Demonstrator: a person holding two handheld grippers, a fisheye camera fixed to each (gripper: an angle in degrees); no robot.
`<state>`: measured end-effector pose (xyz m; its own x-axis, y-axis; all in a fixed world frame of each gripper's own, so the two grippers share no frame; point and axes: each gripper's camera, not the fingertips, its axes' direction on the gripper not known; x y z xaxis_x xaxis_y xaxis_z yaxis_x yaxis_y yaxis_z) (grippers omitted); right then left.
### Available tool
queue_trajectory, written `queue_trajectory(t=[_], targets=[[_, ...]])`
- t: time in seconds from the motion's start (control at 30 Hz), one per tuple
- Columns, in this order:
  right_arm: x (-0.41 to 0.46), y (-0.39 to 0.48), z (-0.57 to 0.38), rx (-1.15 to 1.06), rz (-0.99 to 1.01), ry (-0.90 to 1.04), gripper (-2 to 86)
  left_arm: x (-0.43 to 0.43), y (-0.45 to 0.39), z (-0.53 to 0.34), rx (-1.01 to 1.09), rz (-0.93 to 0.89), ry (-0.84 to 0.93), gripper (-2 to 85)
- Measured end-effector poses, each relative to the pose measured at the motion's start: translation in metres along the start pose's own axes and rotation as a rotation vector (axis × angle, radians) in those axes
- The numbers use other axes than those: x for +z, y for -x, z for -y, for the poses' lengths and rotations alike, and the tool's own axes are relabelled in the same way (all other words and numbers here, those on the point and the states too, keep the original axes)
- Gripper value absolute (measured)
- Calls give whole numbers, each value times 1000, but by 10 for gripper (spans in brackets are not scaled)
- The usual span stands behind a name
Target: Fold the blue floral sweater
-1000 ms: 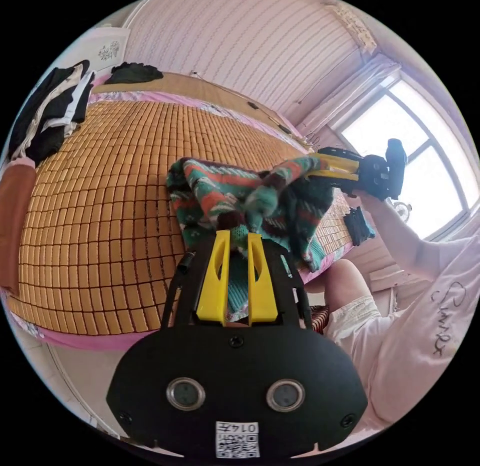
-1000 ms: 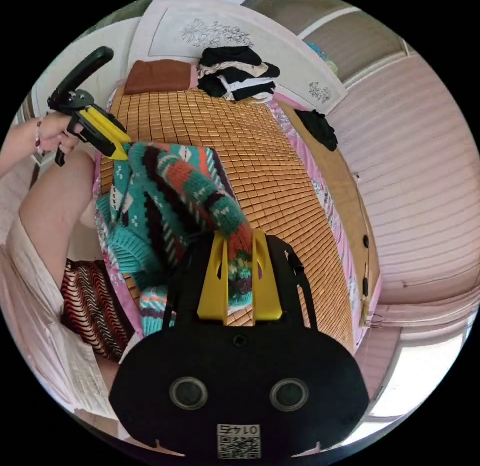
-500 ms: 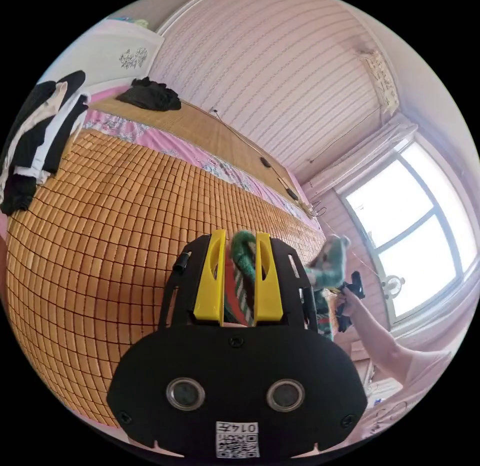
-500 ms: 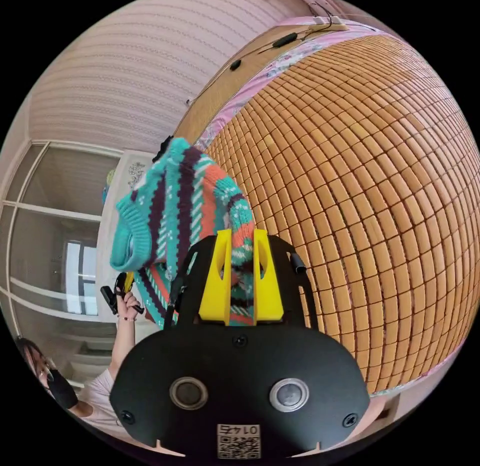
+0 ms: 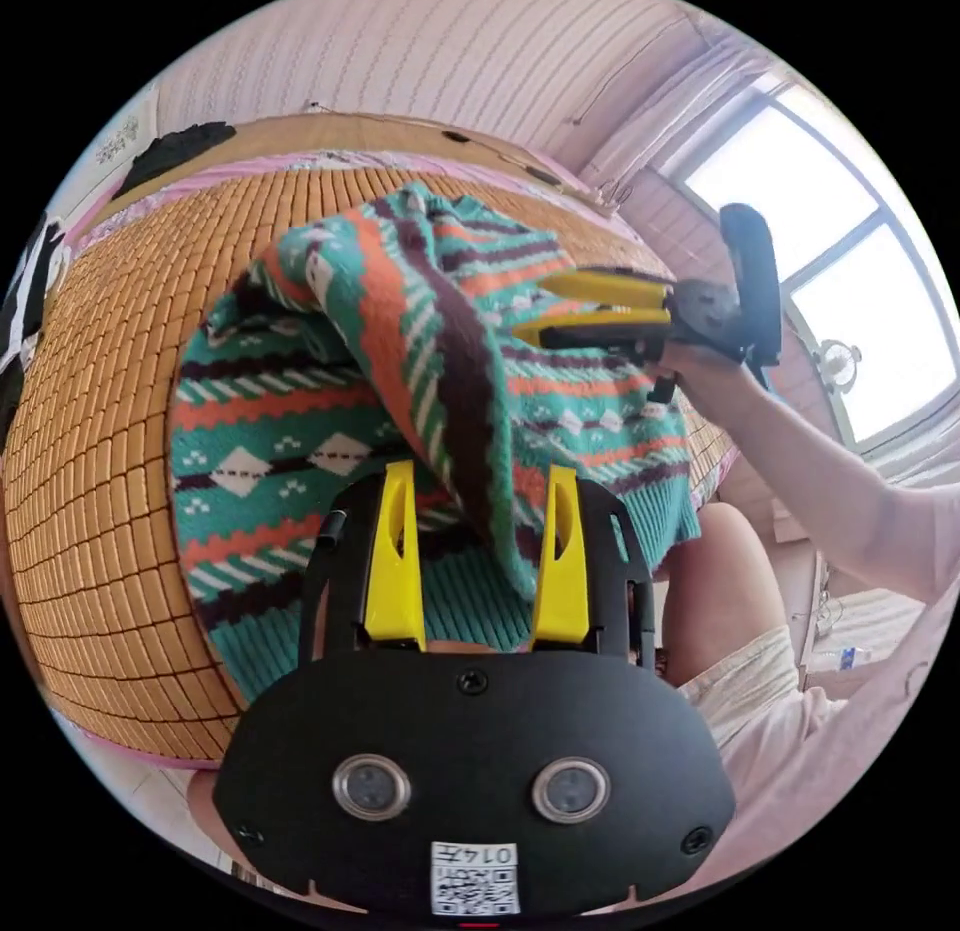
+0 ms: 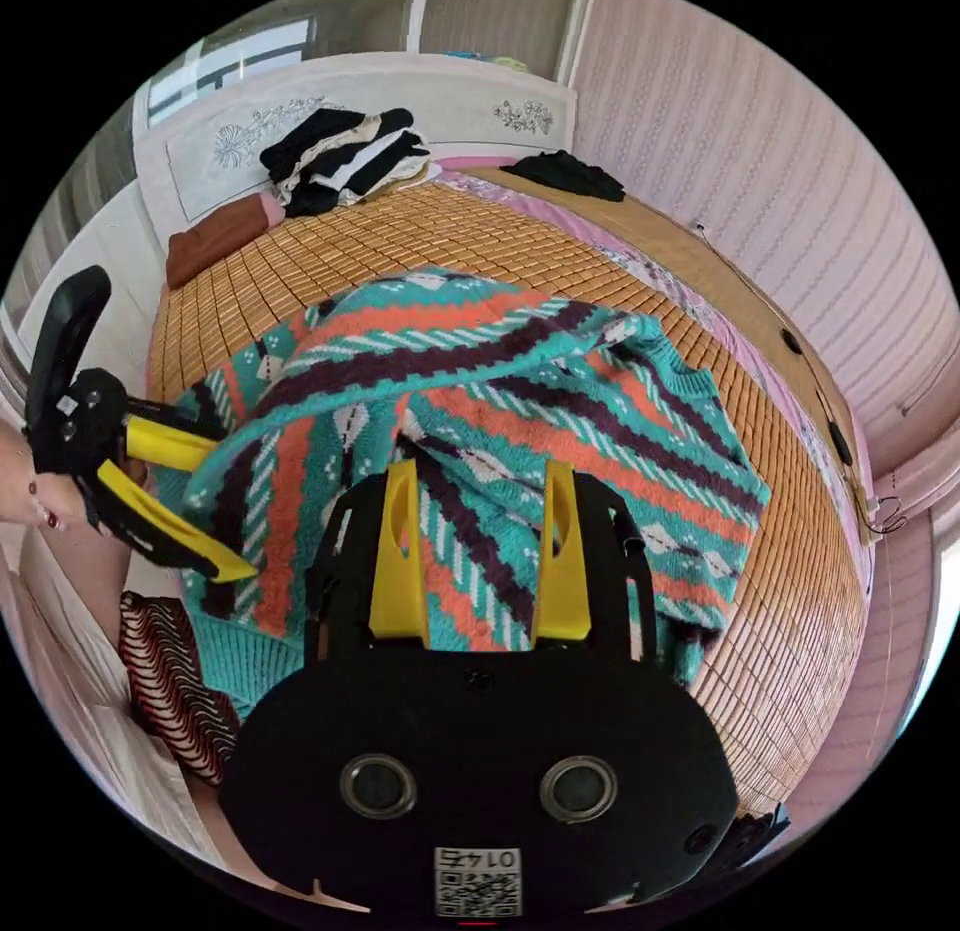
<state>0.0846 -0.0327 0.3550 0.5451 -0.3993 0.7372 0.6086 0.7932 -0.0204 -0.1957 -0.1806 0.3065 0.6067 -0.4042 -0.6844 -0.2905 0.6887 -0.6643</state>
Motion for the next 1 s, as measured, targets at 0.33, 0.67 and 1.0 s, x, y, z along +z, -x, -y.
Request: queue_trajectory(t=[0.33,0.67,1.0], targets=[[-66,-75,-13,165,160,-89,33,-90,36,23,158,-56,-132,21],[-210,-293,-254,1234,-161,-233,29,-278,200,58,-260,527,-431,100],[-110,-85,-167,468,-28,133,76,-56,124,14,-58,130,-55,110]])
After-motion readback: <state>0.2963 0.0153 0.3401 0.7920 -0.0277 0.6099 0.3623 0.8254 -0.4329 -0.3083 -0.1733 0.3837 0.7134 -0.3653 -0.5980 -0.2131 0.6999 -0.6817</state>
